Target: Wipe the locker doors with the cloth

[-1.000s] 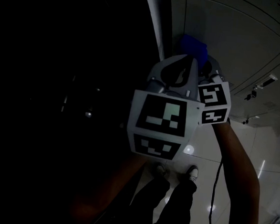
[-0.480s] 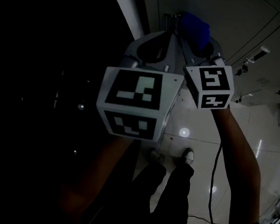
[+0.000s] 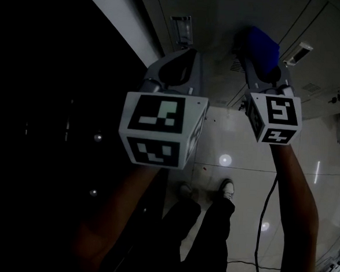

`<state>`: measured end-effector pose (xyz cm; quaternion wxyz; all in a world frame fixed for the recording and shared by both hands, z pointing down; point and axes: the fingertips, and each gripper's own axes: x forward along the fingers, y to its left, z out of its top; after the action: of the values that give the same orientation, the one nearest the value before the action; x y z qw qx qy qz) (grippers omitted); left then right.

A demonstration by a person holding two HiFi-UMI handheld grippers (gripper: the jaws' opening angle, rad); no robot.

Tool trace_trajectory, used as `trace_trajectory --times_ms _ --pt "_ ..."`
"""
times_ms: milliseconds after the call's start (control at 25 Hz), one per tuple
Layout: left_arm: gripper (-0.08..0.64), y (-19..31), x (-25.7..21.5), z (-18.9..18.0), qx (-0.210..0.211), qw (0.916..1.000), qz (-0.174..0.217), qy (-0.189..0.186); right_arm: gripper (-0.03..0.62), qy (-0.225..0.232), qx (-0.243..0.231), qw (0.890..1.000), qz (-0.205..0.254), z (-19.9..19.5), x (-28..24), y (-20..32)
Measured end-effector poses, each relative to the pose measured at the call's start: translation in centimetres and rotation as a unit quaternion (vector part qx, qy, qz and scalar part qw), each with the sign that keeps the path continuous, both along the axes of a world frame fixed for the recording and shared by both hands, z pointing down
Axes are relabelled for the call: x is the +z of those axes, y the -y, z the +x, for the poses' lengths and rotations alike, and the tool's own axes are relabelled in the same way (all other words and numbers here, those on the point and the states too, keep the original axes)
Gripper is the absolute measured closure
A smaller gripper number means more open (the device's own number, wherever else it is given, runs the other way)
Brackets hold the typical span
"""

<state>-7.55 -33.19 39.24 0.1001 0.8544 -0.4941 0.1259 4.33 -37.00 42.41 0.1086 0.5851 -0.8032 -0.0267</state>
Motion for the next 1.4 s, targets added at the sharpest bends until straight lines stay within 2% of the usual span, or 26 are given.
trace_trajectory --times_ms 240,440,720,1040,1400 --pt "0.558 0.2 1.0 0.8 -0.007 1.0000 -0.004 -0.001 0.509 0.009 0.031 0.999 -0.001 3.9 0.3 0.0" --pt "0.558 0.1 1.3 1.1 -0.010 1.0000 -0.003 0.000 0.509 0.010 0.026 1.000 0.008 3.6 0.0 -0.2" --pt "0.558 -0.4 1.1 -0.2 -0.016 0.9998 -0.008 -0.004 0.509 0.043 -0.037 0.998 -0.007 -3.9 1.6 -0.9" --pt "0.558 -0.9 1.0 -1.5 -0.016 0.9998 0.002 -0.008 0.509 0.037 -0.104 0.993 -0.033 -13.0 5.3 -0.6" --pt "0.558 -1.0 0.6 -1.8 -0.012 0.9990 0.042 -0.009 0.509 0.062 -0.131 0.989 -0.038 -16.7 8.0 1.2"
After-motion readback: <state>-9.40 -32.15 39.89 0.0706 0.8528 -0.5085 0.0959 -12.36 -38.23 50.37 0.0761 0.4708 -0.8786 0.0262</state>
